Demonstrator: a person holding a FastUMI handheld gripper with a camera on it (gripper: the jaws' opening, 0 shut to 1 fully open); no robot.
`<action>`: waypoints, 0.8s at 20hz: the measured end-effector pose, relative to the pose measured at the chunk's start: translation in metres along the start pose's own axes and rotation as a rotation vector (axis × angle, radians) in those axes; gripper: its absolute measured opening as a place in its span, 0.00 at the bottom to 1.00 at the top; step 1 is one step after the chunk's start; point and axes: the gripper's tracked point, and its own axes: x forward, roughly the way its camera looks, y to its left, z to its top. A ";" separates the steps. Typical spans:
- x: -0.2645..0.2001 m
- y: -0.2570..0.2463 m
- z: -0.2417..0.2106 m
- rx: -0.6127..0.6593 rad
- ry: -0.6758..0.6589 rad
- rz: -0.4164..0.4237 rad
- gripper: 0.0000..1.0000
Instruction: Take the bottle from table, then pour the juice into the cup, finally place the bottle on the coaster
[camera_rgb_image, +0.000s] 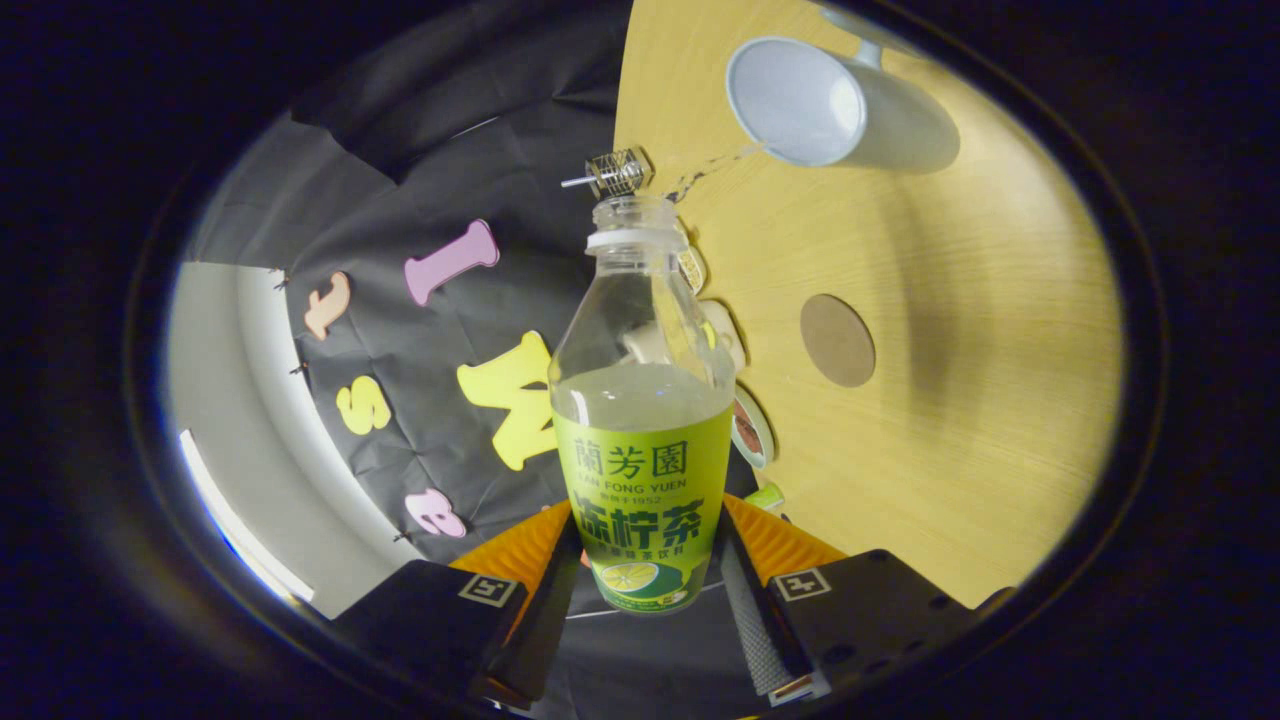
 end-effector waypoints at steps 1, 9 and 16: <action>-0.001 0.001 0.001 0.004 -0.001 0.004 0.77; -0.008 0.008 0.010 0.034 -0.029 0.070 0.78; -0.007 0.031 0.004 0.073 -0.018 0.128 0.77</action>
